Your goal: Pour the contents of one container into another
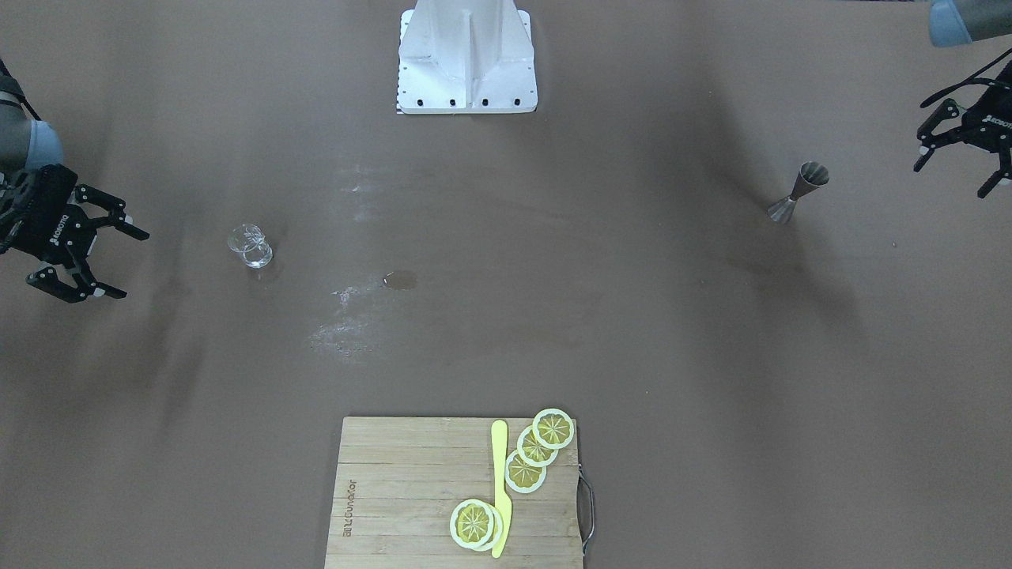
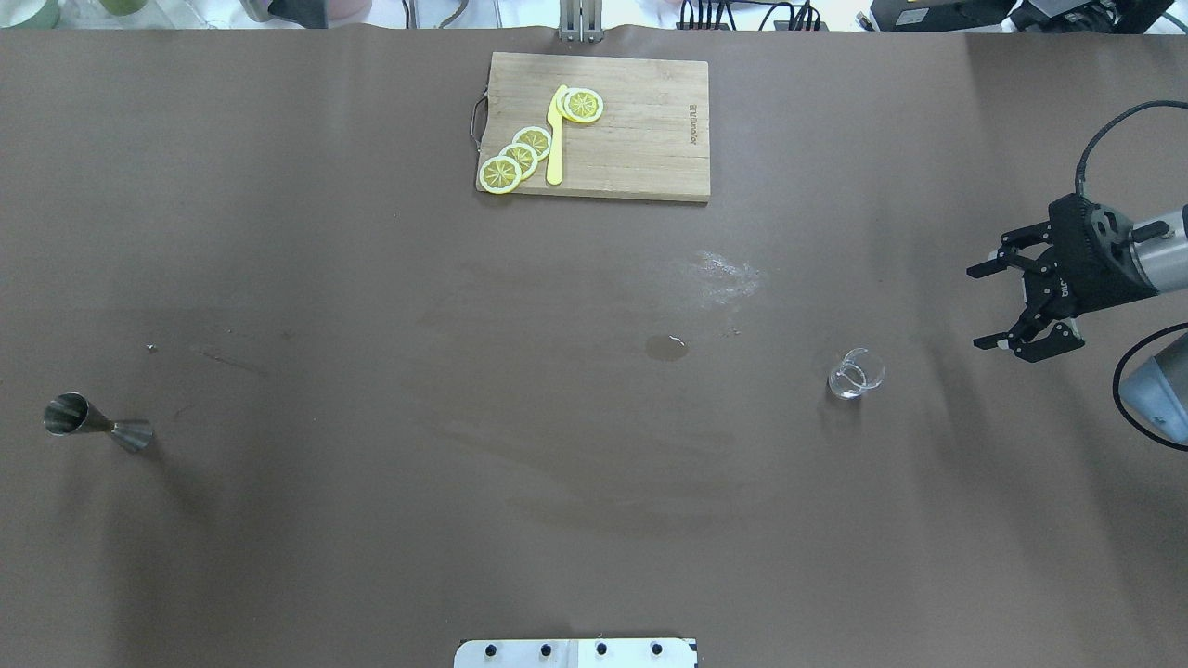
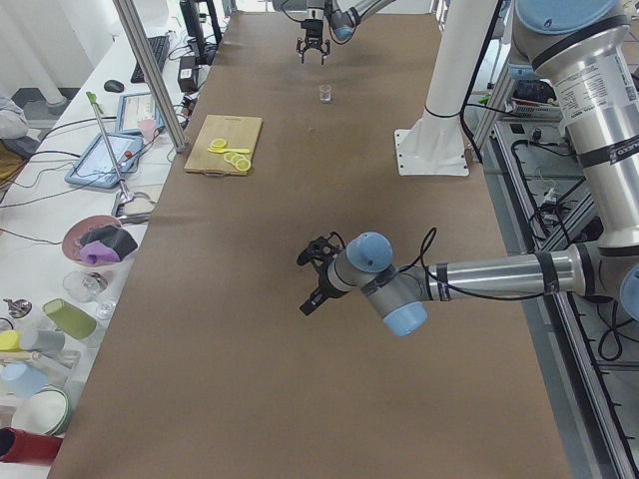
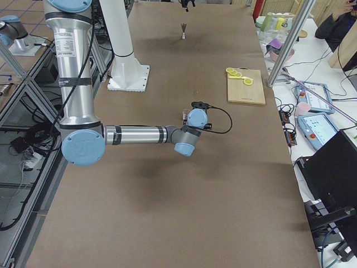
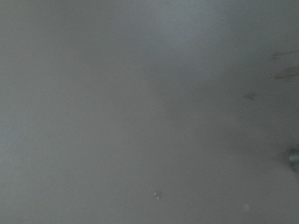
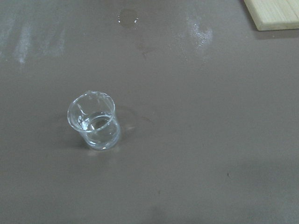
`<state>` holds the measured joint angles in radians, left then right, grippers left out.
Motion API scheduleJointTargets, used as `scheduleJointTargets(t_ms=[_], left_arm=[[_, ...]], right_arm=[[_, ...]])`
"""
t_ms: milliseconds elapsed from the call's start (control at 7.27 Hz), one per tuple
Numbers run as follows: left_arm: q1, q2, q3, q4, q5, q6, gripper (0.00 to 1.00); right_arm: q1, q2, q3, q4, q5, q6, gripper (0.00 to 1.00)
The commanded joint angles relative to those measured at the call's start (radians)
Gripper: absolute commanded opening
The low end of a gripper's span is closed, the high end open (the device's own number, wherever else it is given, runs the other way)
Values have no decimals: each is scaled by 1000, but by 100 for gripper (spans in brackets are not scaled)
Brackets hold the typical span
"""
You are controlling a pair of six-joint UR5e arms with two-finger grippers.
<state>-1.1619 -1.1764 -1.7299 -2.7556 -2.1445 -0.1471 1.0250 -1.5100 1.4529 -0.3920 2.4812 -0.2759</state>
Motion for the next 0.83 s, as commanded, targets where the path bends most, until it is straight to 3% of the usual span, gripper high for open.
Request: scheduleJointTargets(t_ms=[0, 275, 413, 688], left_arm=[[74, 4, 54, -335, 57, 0, 99], [85, 26, 95, -470, 60, 1, 99], [103, 26, 127, -572, 131, 0, 99], [319, -11, 287, -926, 361, -5, 99]], right_arm=[[-13, 10, -5, 1, -2, -3, 81], [-14, 13, -17, 1, 4, 4, 100], [-19, 16, -17, 21, 4, 1, 100], [-34, 27, -28, 82, -1, 1, 100]])
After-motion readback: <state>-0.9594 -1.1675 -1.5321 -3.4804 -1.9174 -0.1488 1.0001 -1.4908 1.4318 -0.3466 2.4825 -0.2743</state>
